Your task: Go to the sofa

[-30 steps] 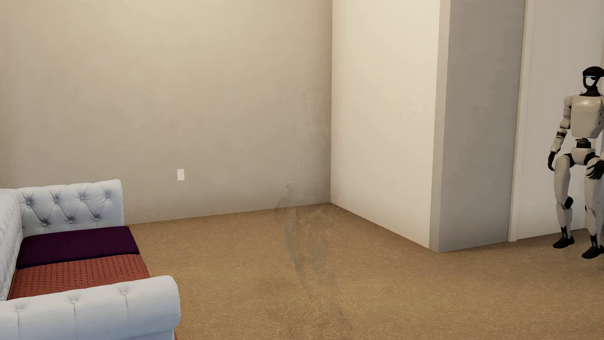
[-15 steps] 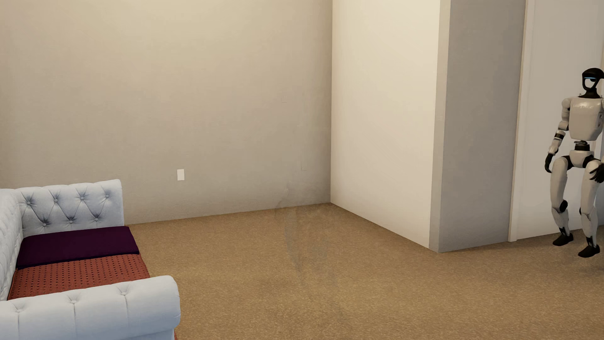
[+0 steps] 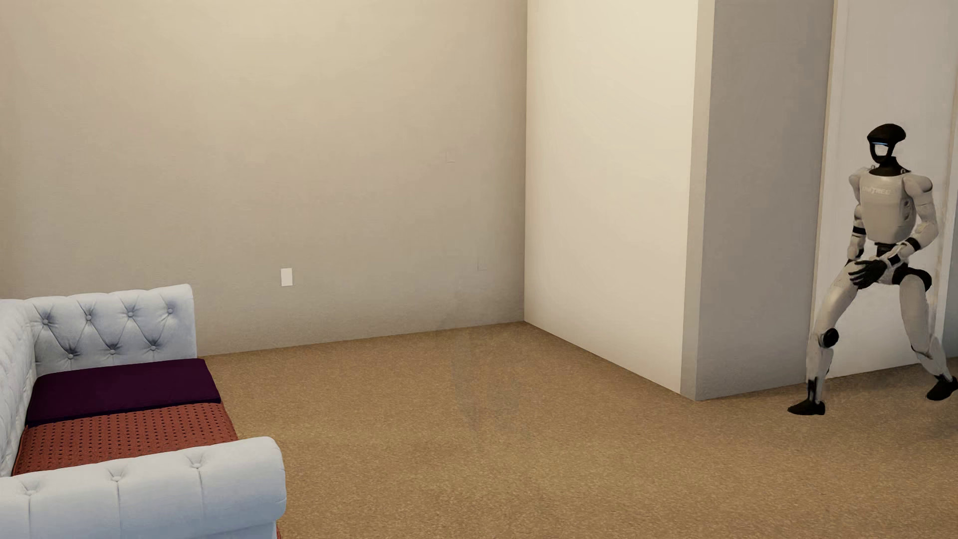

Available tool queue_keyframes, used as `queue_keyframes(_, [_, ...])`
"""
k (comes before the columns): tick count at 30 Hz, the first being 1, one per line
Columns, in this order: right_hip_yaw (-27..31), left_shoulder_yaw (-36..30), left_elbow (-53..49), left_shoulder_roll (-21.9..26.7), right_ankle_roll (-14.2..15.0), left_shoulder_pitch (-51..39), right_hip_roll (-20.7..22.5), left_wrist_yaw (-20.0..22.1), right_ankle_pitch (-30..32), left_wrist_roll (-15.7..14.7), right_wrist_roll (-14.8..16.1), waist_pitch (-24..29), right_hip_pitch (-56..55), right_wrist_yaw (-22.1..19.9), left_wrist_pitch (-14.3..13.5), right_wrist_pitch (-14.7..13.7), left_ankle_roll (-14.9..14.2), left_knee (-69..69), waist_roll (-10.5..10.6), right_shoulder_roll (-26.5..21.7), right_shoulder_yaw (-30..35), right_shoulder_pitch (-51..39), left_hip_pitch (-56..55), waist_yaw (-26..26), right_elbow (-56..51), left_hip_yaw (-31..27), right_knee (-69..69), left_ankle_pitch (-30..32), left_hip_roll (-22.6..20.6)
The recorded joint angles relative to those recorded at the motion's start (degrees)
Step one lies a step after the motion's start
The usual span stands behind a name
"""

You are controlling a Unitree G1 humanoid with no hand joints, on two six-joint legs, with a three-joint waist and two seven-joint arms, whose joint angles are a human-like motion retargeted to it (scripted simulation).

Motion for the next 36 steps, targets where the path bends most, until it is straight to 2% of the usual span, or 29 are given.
queue_keyframes(1, [0.00,-0.22,-1.34,-0.38,0.00,-0.34,-0.35,0.00,3.57,0.00,0.00,-0.75,0.39,0.00,0.00,0.00,0.00,-0.45,0.78,-0.35,-1.04,0.19,1.24,-0.82,0.97,0.00,2.07,1.81,1.05])
queue_keyframes(2, [0.00,-0.75,-1.83,-0.60,0.00,-0.43,0.57,0.00,8.15,0.00,0.00,-1.23,-0.32,0.00,0.00,0.00,0.00,-1.37,2.18,-0.94,-0.31,-0.10,1.77,-0.80,1.91,0.00,4.58,6.38,2.39])
queue_keyframes(3, [0.00,-1.46,-1.42,-0.51,0.00,0.07,2.26,0.00,9.59,0.00,0.00,-0.99,-0.54,0.00,0.00,0.00,0.00,-0.25,3.32,-1.32,0.50,-1.17,1.72,-0.55,3.03,0.00,8.17,15.37,3.12])
queue_keyframes(4, [0.00,-2.62,-0.16,0.22,0.00,0.67,4.05,0.00,8.59,0.00,0.00,-0.51,1.06,0.00,0.00,0.00,0.00,5.99,3.54,-1.55,1.45,-2.64,-0.74,0.26,3.14,0.00,9.75,29.73,3.08])
queue_keyframes(5, [0.00,-5.06,2.40,1.43,0.00,0.92,5.74,0.00,6.26,0.00,0.00,0.03,4.14,0.00,0.00,0.00,0.00,16.54,3.56,-1.77,2.78,-4.04,-5.59,1.69,2.42,0.00,10.46,45.45,2.80])
queue_keyframes(6, [0.00,-8.25,5.64,2.62,0.00,0.65,6.93,0.00,3.67,0.00,0.00,0.25,7.58,0.00,0.00,0.00,0.00,30.07,4.13,-2.23,4.05,-5.40,-12.87,2.80,0.72,0.00,10.61,53.63,2.64])
queue_keyframes(7, [0.00,-11.27,8.86,3.49,0.00,0.68,7.70,0.00,1.40,0.00,0.00,0.64,11.83,0.00,0.00,0.00,0.00,43.75,4.60,-2.78,4.92,-6.55,-19.43,3.43,-1.81,0.00,10.34,50.91,2.44])
queue_keyframes(8, [0.00,-13.40,11.76,3.96,0.00,1.32,8.02,0.00,-0.33,0.00,0.00,1.02,16.62,0.00,0.00,0.00,0.00,53.55,4.87,-3.17,4.79,-7.42,-25.90,4.36,-5.44,0.00,9.42,45.37,2.43])
queue_keyframes(9, [0.00,-14.50,14.47,4.32,0.00,2.69,8.20,0.00,-1.72,0.00,0.00,0.70,21.21,0.00,0.00,0.00,0.00,58.77,4.69,-3.38,4.37,-7.86,-32.60,5.82,-9.96,0.00,7.56,42.11,2.22])
queue_keyframes(10, [0.00,-14.47,17.12,4.61,0.00,4.67,8.63,0.00,-3.04,0.00,0.00,0.40,26.05,0.00,0.00,0.00,0.00,58.97,4.23,-3.34,3.93,-8.22,-38.32,7.48,-14.50,0.00,5.14,41.67,2.03])
queue_keyframes(12, [0.00,-12.55,21.92,5.35,0.00,9.70,9.44,0.00,-6.20,0.00,0.00,0.37,36.41,0.00,0.00,0.00,0.00,46.29,2.94,-2.71,2.55,-9.07,-45.39,11.07,-22.99,0.00,0.20,47.50,1.58])
queue_keyframes(14, [0.00,-8.49,26.20,5.48,0.00,14.96,9.26,0.00,-9.81,0.00,0.00,-0.17,45.39,0.00,0.00,0.00,0.00,24.86,1.90,-2.22,1.18,-10.37,-48.46,14.01,-30.12,0.00,-3.02,53.44,1.10])
queue_keyframes(15, [0.00,-6.16,28.26,5.09,0.00,17.33,9.69,0.00,-11.55,0.00,0.00,-0.15,50.27,0.00,0.00,0.00,0.00,14.15,2.29,-2.28,0.58,-11.02,-48.01,15.19,-33.13,0.00,-4.57,51.99,1.35])
queue_keyframes(16, [0.00,-4.08,30.13,4.57,0.00,19.43,10.26,0.00,-13.33,0.00,0.00,-0.27,55.12,0.00,0.00,0.00,0.00,5.08,2.99,-2.39,-0.18,-11.49,-47.05,16.14,-35.71,0.00,-5.92,44.61,1.80])
queue_keyframes(17, [0.00,-2.21,31.74,3.99,0.00,21.33,10.33,0.00,-14.74,0.00,0.00,-0.49,59.72,0.00,0.00,0.00,0.00,0.63,3.60,-2.46,-0.93,-11.71,-45.94,17.09,-37.84,0.00,-6.68,32.22,2.28])
queue_keyframes(18, [0.00,-0.37,32.93,3.44,0.00,22.87,9.95,0.00,-15.28,0.00,0.00,-1.10,62.80,0.00,0.00,0.00,0.00,1.43,3.78,-2.39,-1.64,-11.78,-45.99,18.33,-39.26,0.00,-6.60,25.03,2.51])
queue_keyframes(19, [0.00,0.85,34.09,3.05,0.00,24.29,9.08,0.00,-14.09,0.00,0.00,-1.86,65.15,0.00,0.00,0.00,0.00,1.84,3.64,-2.17,-1.93,-11.49,-46.87,20.06,-39.57,0.00,-5.74,23.43,2.62])
queue_keyframes(20, [0.00,2.17,35.11,2.61,0.00,25.66,7.46,0.00,-10.26,0.00,0.00,-2.86,66.74,0.00,0.00,0.00,0.00,3.04,3.09,-1.78,-1.79,-10.63,-47.88,22.05,-38.85,0.00,-3.92,24.04,2.72])
queue_keyframes(21, [0.00,3.18,35.90,2.17,0.00,26.82,5.32,0.00,-2.42,0.00,0.00,-4.37,66.54,0.00,0.00,0.00,0.00,3.34,2.31,-1.57,-0.96,-9.58,-48.91,23.36,-37.63,0.00,-0.07,35.45,2.53])
queue_keyframes(22, [0.00,3.05,37.66,1.60,0.00,27.22,3.08,0.00,8.76,0.00,0.00,-4.95,63.81,0.00,0.00,0.00,0.00,6.00,1.57,-1.38,0.42,-8.52,-52.13,22.49,-35.43,0.00,8.73,51.96,1.71])
queue_keyframes(23, [0.00,1.20,39.87,1.52,0.00,26.21,1.84,0.00,18.44,0.00,0.00,-3.74,59.33,0.00,0.00,0.00,0.00,11.64,0.62,-1.33,2.38,-7.88,-51.88,21.15,-31.64,0.00,20.40,58.94,0.88])
queue_keyframes(24, [0.00,-2.57,40.38,2.48,0.00,24.12,0.30,0.00,21.48,0.00,0.00,-2.55,52.98,0.00,0.00,0.00,0.00,14.99,-1.02,-1.21,5.16,-8.07,-49.44,19.95,-27.43,0.00,31.87,57.47,-0.51])
queue_keyframes(25, [0.00,-6.39,38.88,3.55,0.00,22.28,0.12,0.00,16.30,0.00,0.00,-2.10,46.33,0.00,0.00,0.00,0.00,16.58,-2.05,-1.01,7.33,-8.18,-46.37,17.39,-23.71,0.00,42.23,54.66,-1.65])
queue_keyframes(27, [0.00,-7.68,33.27,4.32,0.00,19.14,1.09,0.00,6.89,0.00,0.00,-1.48,34.50,0.00,0.00,0.00,0.00,16.52,-2.28,-1.15,9.11,-5.27,-37.91,13.21,-18.47,0.00,48.42,49.51,-2.46])
queue_keyframes(28, [0.00,-6.18,29.89,4.37,0.00,17.69,1.07,0.00,5.51,0.00,0.00,-1.48,29.11,0.00,0.00,0.00,0.00,15.01,-2.60,-0.85,8.34,-3.08,-33.23,12.25,-15.94,0.00,44.52,46.79,-2.96])
queue_keyframes(31, [0.00,-1.24,20.62,3.64,0.00,11.86,0.51,0.00,7.61,0.00,0.00,-1.21,20.47,0.00,0.00,0.00,0.00,10.54,-1.94,-0.15,4.44,1.25,-20.06,8.12,-5.92,0.00,20.20,39.96,-3.32])
queue_keyframes(34, [0.00,0.96,10.41,3.79,0.00,6.59,0.74,0.00,1.70,0.00,0.00,-1.86,17.25,0.00,0.00,0.00,0.00,8.73,-2.24,-0.83,-0.18,2.76,-10.60,6.85,0.85,0.00,-4.49,33.52,-3.70])
queue_keyframes(35, [0.00,1.25,7.98,3.76,0.00,5.21,0.22,0.00,0.20,0.00,0.00,-1.97,17.52,0.00,0.00,0.00,0.00,8.39,-2.23,-0.99,-1.80,2.78,-7.41,5.37,2.30,0.00,-7.33,31.07,-3.04])
queue_keyframes(36, [0.00,1.33,6.07,3.66,0.00,4.46,-0.24,0.00,2.44,0.00,0.00,-2.47,17.42,0.00,0.00,0.00,0.00,8.31,-2.28,-1.17,-2.99,2.74,-4.39,3.84,3.09,0.00,-22.34,29.06,-2.27])
